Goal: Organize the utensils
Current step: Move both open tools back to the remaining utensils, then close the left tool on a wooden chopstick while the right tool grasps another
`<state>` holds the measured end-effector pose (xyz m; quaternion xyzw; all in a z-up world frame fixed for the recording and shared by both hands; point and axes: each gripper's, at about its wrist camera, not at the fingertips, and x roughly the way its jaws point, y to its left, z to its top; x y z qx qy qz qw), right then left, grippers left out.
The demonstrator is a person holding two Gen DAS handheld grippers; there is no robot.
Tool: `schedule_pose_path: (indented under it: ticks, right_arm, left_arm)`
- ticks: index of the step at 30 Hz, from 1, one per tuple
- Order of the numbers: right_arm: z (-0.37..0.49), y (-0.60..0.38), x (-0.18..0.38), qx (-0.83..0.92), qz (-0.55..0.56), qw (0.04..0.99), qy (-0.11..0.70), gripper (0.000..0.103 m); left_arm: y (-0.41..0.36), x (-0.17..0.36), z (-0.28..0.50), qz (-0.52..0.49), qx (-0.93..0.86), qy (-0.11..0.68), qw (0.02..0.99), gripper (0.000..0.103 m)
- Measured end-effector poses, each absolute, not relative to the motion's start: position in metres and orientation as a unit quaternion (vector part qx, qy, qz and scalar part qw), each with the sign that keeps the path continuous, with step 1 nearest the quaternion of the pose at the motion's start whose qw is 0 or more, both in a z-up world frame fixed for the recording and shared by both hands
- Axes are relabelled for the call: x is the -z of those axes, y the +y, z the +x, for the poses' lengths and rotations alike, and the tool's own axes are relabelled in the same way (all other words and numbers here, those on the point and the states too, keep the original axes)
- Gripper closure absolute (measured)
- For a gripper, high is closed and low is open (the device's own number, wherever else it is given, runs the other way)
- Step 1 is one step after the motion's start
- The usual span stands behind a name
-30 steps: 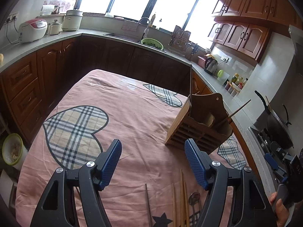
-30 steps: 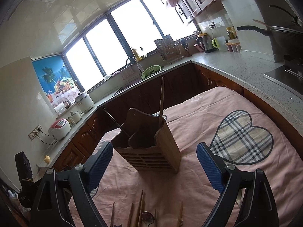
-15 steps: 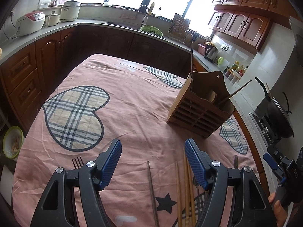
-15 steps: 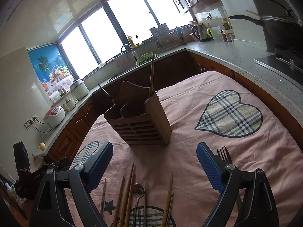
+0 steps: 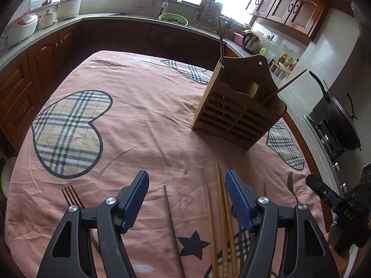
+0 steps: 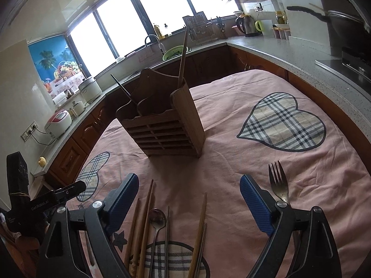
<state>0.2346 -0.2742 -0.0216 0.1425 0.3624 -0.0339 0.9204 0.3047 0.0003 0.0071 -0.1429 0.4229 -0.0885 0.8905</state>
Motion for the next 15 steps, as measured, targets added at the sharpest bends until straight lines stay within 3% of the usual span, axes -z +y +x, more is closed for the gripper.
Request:
schedule_pose_path:
  ticks: [7,15]
  right_arm:
    - [0.247,-0.274,0.053,0.036,0.139,0.9,0.413,0.047]
    - [0.26,-0.278,0.077,0.04,0.135,0.883,0.448,0.063]
  left_arm:
    - [-0.026,0.013,0.336,-0.121,0.108,0.453,0.876,0.037]
    - [-0.057,0.039,0.378,-0.09,0.125,0.489,0.859,0.044]
